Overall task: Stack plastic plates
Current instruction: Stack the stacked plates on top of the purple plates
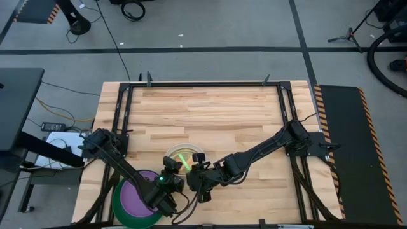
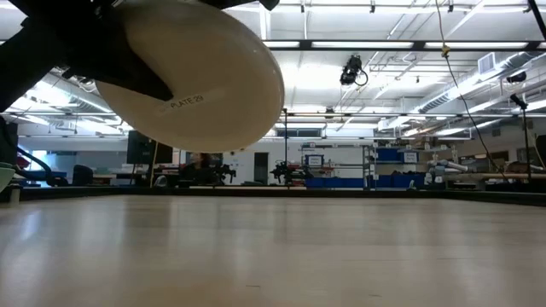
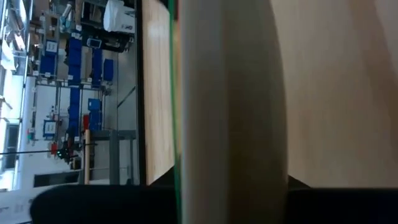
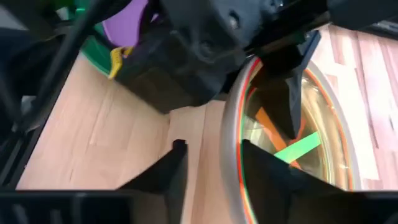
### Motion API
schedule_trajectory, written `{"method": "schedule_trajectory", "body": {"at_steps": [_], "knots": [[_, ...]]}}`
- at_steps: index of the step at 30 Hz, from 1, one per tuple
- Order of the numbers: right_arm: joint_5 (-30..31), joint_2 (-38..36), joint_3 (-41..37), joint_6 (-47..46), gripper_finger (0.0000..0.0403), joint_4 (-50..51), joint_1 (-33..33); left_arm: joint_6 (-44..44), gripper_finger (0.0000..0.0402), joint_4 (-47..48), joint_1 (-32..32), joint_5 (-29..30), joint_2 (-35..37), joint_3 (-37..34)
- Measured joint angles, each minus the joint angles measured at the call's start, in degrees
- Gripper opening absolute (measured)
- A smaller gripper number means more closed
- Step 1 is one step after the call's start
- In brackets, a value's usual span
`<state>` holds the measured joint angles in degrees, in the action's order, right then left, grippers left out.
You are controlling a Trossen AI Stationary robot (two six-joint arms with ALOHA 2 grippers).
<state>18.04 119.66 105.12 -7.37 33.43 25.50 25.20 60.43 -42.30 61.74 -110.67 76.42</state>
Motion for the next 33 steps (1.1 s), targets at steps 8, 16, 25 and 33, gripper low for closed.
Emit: {"method": "schedule_trajectory", "body": {"at_steps": [8,16,25,33], "knots": [[0.3,-2.9,0.0,4.1,0.0259,2.0,1.8,0.4,0.0046,4.1,-1.3,-7.4,0.1,1.1],[5.8,-5.5,0.0,3.9,0.0281,4.6,4.3,10.1,0.0044,19.0,-7.7,-11.7,0.1,12.1],[6.3,-5.4,-0.1,-2.4,0.0274,11.0,5.0,25.7,0.0049,27.6,-16.1,-30.8,0.9,26.3],[6.3,-5.4,-0.1,-6.0,0.0274,11.9,4.7,39.7,0.0044,29.5,-21.6,-40.1,0.8,26.3]]}}
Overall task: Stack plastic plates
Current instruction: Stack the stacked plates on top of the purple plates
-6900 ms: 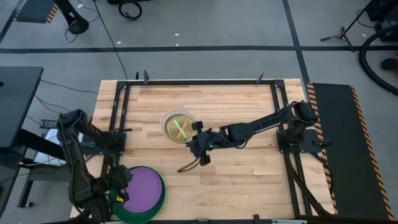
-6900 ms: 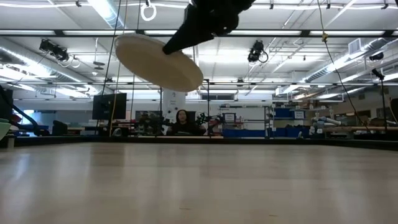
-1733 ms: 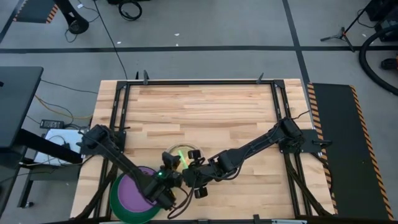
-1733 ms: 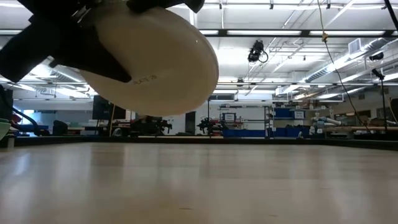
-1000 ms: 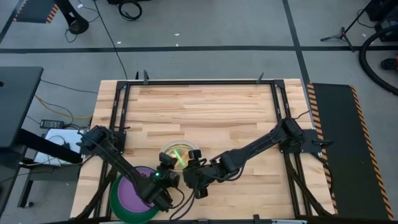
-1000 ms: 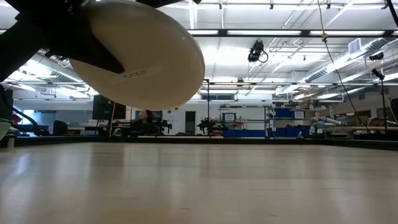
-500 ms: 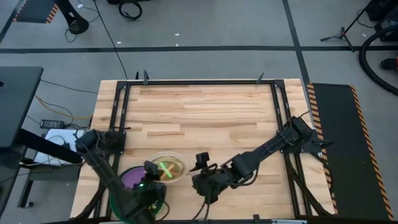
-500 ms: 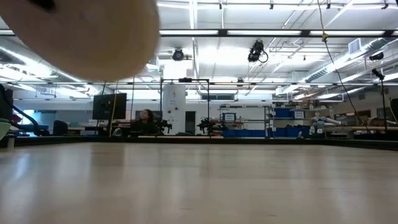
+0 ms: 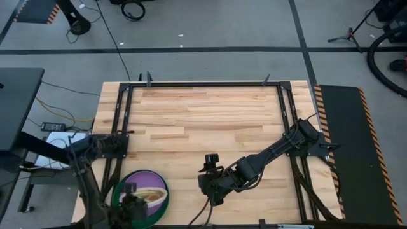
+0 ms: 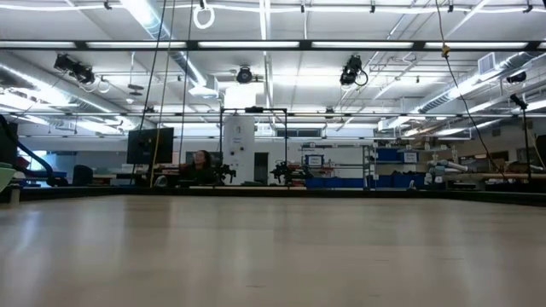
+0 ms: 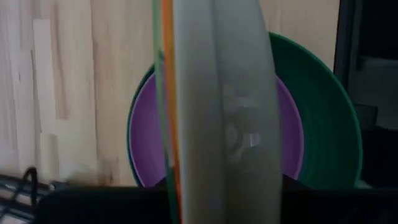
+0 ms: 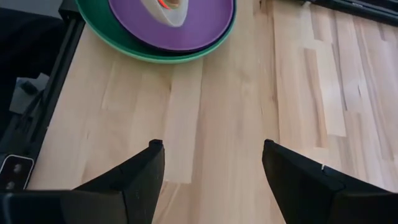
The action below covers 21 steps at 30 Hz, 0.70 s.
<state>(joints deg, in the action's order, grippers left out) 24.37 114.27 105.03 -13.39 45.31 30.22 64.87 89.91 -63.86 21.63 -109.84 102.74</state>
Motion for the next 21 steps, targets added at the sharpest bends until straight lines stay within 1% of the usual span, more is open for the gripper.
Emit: {"method": "schedule_trajectory", "body": {"at_steps": [4,10,16,19,21], "knots": [[0.0,0.0,0.0,0.0,0.0274,-0.2,0.0,3.4,0.0044,0.1,-1.7,1.0,0.0,0.0],[-0.1,0.0,0.0,0.0,0.0274,-0.2,0.0,5.0,0.0045,0.2,-2.0,3.1,-0.3,0.0],[-0.4,0.0,0.0,-0.1,0.0274,-0.2,0.1,3.0,0.0046,0.1,-1.9,2.5,-4.5,0.0],[-0.5,0.0,0.0,-0.6,0.0274,-0.2,0.2,1.1,0.0046,0.1,-1.8,0.7,-7.2,0.0],[-0.5,0.0,0.0,-1.2,0.0274,-0.2,0.2,0.2,0.0047,0.3,-1.8,1.1,-8.3,0.0]]}}
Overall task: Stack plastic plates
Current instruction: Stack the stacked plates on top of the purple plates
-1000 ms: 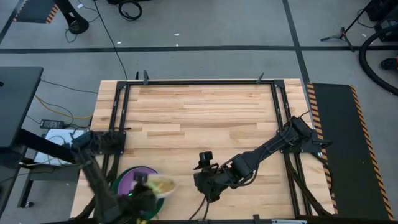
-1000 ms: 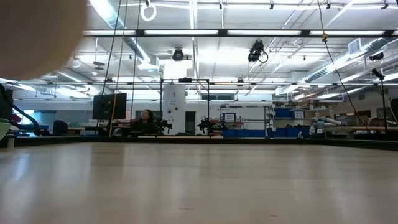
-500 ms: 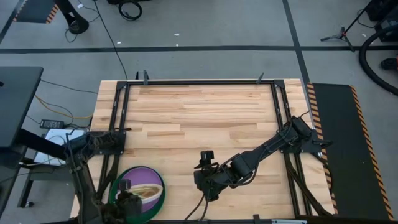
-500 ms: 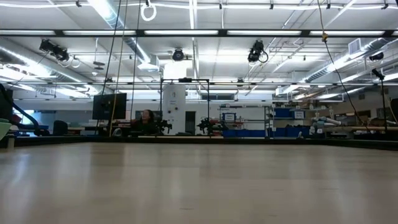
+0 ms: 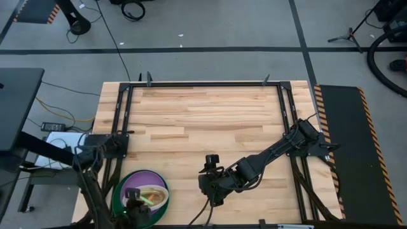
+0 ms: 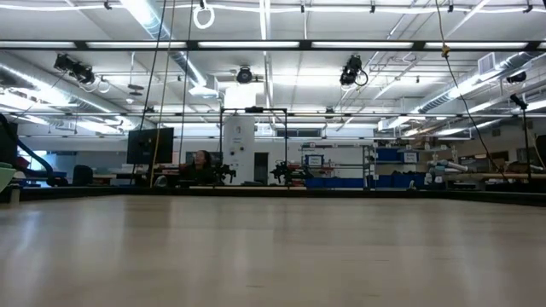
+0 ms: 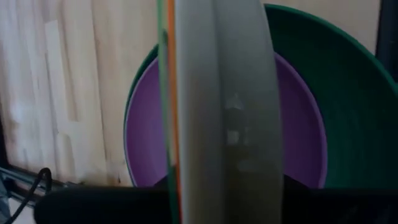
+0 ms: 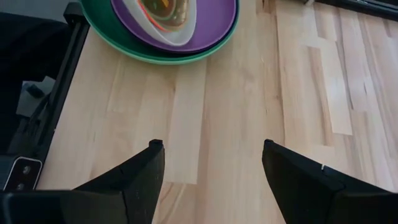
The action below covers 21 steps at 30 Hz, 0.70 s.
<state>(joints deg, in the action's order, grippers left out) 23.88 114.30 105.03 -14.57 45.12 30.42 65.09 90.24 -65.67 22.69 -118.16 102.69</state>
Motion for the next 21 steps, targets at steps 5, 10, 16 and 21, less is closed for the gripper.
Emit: {"method": "schedule_trajectory", "body": {"at_steps": [5,10,16,21], "knots": [[-0.9,0.0,0.0,-1.1,0.0274,0.0,0.0,0.2,0.0047,0.1,0.0,0.2,-0.8,0.0],[-1.8,0.0,0.0,-3.4,0.0274,0.0,0.0,1.5,0.0048,0.0,0.0,-2.1,-0.8,0.0],[-3.0,0.0,0.0,-3.5,0.0274,0.0,0.1,4.6,0.0049,1.5,0.0,-11.5,-0.3,-7.5],[-3.0,0.0,0.0,-3.5,0.0274,0.0,0.7,6.7,0.0058,1.1,-0.6,-15.0,-0.3,-14.0]]}}
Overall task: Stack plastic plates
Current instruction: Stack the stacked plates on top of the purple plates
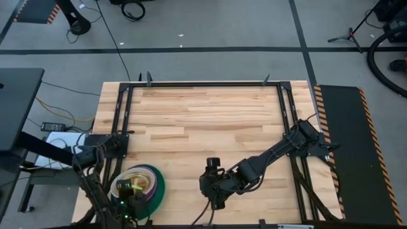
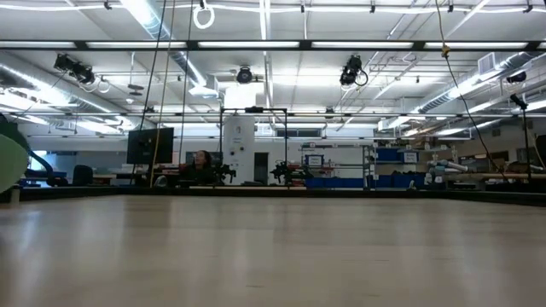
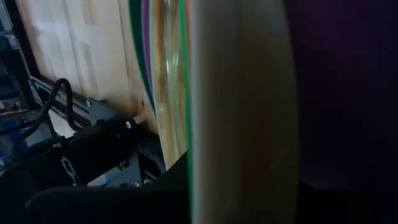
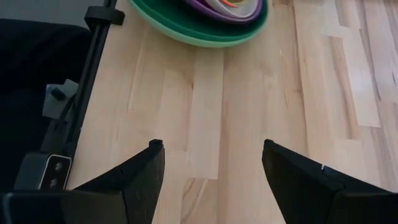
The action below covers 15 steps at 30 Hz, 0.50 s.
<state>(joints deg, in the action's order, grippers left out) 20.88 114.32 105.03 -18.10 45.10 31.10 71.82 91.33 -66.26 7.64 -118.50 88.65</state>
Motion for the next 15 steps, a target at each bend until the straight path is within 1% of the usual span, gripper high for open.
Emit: {"method": "schedule_trajectory", "body": {"at_steps": [5,10,15], "knots": [[0.0,0.0,0.0,0.0,0.0274,0.0,0.5,0.2,0.0093,-1.4,-0.2,0.1,0.0,-0.9],[0.0,0.0,0.0,0.0,0.0274,0.0,0.6,1.7,0.0149,-2.8,-0.2,-1.4,1.0,-0.9],[0.0,0.0,0.0,0.0,0.0274,0.0,0.6,3.0,0.0202,-2.9,-0.3,-1.1,2.8,-0.9]]}}
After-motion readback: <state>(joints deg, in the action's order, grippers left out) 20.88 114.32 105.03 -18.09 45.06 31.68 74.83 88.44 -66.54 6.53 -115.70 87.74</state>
